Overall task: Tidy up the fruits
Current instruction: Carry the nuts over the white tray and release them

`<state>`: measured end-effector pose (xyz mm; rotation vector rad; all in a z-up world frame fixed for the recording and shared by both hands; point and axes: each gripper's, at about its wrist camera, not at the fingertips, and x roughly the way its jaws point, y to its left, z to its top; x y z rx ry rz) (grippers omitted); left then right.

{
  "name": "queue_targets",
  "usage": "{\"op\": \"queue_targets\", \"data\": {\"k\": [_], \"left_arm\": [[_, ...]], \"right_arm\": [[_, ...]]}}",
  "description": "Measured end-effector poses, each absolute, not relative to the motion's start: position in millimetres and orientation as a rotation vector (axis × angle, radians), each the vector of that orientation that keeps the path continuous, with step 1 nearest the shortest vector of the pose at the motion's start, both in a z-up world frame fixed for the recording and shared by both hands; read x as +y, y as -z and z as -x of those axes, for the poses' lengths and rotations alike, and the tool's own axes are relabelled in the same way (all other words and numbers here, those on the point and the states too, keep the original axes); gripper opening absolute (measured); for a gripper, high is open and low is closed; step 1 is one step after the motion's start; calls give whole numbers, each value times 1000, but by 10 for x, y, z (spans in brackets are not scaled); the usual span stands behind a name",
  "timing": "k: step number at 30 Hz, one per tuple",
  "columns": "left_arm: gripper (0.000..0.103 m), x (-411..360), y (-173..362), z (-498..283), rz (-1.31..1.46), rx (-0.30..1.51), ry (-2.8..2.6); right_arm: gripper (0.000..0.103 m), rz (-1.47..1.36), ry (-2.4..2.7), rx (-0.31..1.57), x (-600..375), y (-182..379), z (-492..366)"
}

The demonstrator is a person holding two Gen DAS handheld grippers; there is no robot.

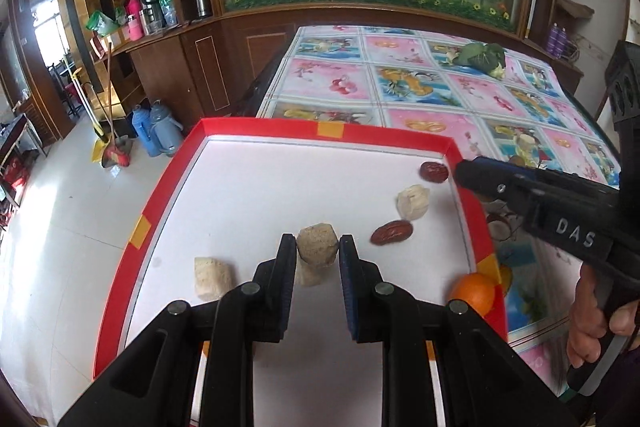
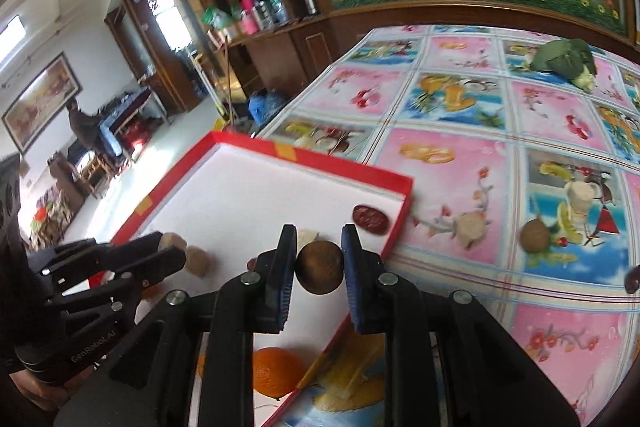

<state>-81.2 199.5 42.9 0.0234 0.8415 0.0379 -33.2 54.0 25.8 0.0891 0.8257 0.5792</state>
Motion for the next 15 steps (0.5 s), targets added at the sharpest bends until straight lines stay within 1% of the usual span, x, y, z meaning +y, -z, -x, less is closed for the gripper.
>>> {"op": "queue_targets", "data": {"k": [6, 15], "left_arm": [[21, 1965, -307, 843, -36, 857, -21], [21, 1965, -299, 854, -77, 846, -54]], "right_arm": [[25, -46, -587, 858, 604, -157, 332], [25, 5, -614, 899, 718, -54, 378]]}}
